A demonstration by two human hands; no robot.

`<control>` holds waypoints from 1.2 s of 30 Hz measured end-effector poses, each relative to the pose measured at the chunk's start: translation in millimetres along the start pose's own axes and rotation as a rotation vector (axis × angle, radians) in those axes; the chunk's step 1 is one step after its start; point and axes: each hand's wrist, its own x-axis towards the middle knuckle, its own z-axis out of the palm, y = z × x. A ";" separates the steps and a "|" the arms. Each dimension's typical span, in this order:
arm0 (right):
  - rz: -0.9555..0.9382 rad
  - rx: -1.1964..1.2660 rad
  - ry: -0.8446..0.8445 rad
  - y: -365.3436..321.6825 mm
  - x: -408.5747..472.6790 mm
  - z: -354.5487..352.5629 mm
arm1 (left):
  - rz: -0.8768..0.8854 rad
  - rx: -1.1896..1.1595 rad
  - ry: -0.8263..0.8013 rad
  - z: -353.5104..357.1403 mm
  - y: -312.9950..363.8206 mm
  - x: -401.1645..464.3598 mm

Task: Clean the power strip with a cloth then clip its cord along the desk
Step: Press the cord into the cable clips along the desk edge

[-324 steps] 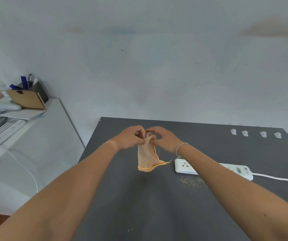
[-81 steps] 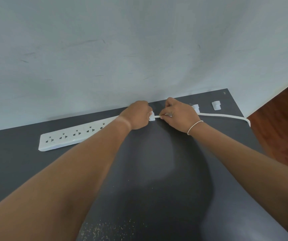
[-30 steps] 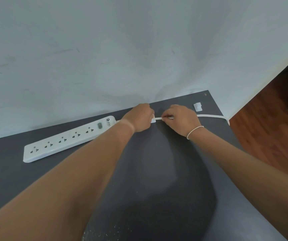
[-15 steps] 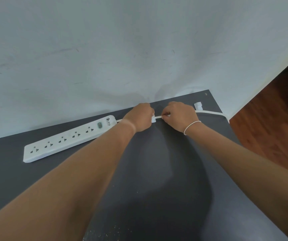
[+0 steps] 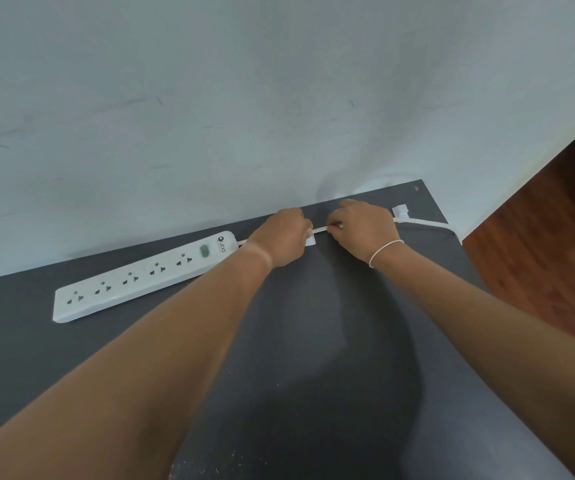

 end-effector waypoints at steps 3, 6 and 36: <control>-0.005 0.003 0.006 0.6 -2.7 -0.2 | -0.016 -0.035 -0.013 -0.7 -0.1 -0.8; -0.006 0.006 0.013 2.9 -8.1 -2.0 | -0.043 -0.079 -0.037 -1.7 0.8 0.4; 0.152 0.385 0.107 85.8 -31.7 -11.2 | 0.020 -0.312 -0.025 -3.7 61.5 54.5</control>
